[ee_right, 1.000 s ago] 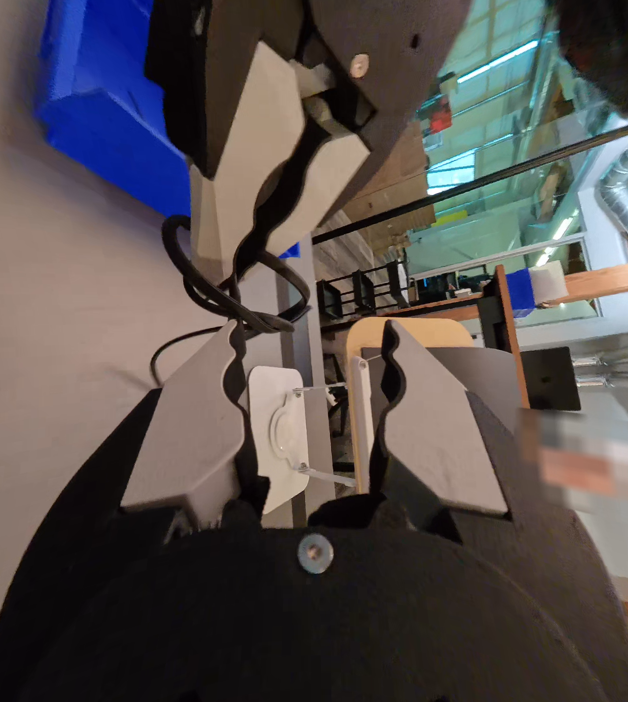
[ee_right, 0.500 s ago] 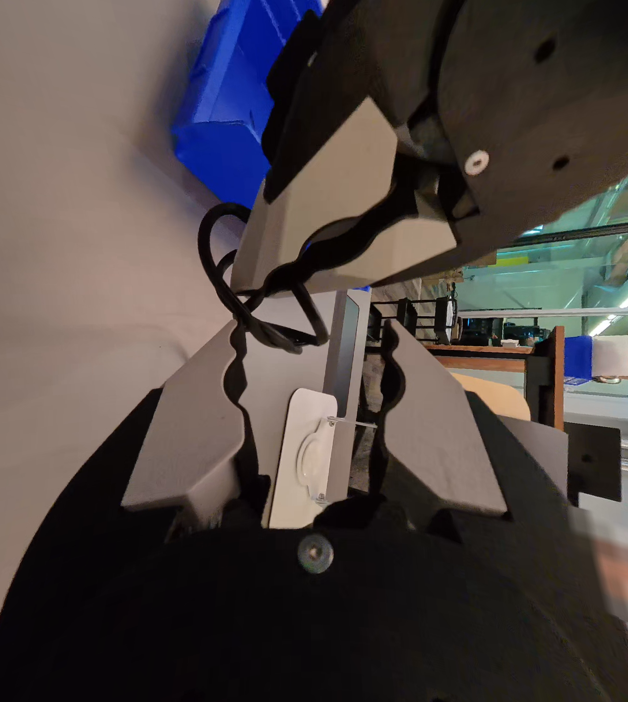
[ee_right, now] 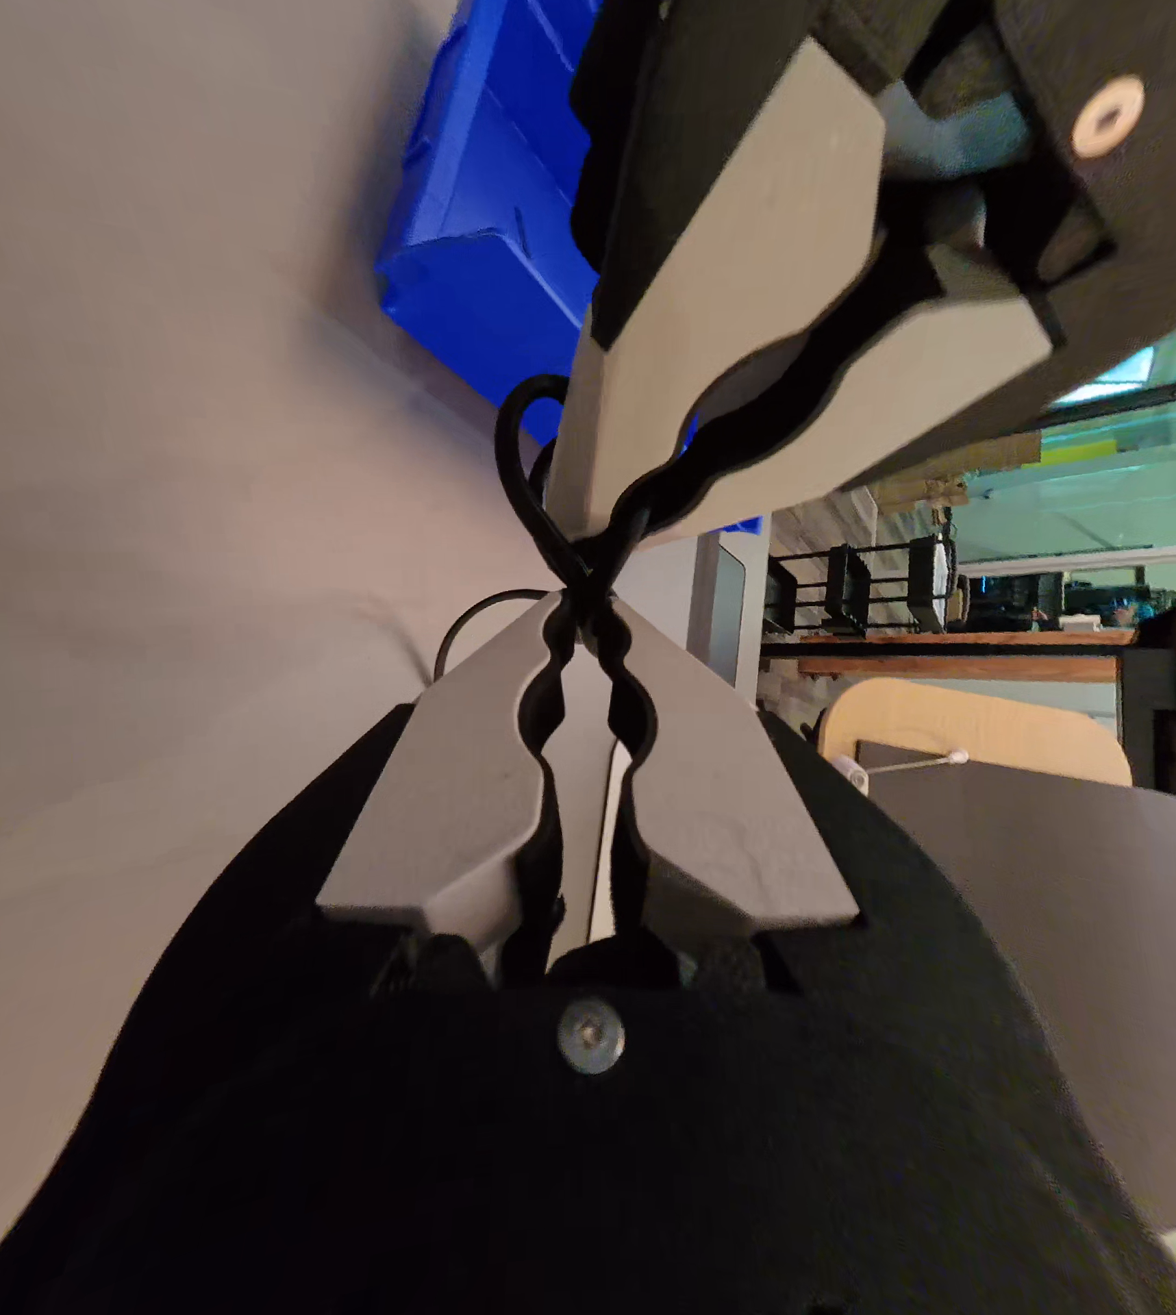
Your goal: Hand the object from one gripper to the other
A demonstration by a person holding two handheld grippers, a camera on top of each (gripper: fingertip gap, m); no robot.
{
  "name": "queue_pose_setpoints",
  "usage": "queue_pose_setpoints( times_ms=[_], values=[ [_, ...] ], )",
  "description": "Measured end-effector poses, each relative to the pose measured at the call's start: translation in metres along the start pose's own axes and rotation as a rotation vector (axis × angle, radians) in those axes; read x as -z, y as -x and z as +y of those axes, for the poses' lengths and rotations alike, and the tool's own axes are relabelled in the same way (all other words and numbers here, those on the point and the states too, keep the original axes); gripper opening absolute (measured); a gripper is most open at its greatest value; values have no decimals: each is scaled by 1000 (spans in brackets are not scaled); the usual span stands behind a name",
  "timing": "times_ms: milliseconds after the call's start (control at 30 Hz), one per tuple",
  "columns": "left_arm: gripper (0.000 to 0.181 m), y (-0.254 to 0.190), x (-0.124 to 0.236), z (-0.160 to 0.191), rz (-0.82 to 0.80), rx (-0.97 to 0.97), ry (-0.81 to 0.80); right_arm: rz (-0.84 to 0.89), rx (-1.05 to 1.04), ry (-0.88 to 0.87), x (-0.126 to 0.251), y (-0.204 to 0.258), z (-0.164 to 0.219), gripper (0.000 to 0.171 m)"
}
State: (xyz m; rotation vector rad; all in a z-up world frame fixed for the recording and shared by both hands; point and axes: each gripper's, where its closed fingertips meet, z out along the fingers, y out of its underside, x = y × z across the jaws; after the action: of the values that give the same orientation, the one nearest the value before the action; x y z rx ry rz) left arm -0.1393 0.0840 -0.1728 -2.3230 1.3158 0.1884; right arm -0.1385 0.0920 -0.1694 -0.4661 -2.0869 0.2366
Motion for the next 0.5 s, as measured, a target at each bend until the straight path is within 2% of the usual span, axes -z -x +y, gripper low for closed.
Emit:
queue_pose_setpoints(
  times_ms=[67,167,267,333,500],
  values=[
    [12,9,8,-5,-38,33,-46,12,-44,-21,5,-6,2,3],
    [31,27,23,-11,-131,75,-105,38,-90,-36,13,-16,5,3],
    [44,31,37,-20,-136,103,-192,70,-132,-29,18,-26,13,3],
    [45,31,44,-24,-123,117,-242,91,-175,-49,22,-33,15,3],
    [64,48,58,-22,-175,184,-311,169,-318,-47,31,-55,32,3]
  ],
)
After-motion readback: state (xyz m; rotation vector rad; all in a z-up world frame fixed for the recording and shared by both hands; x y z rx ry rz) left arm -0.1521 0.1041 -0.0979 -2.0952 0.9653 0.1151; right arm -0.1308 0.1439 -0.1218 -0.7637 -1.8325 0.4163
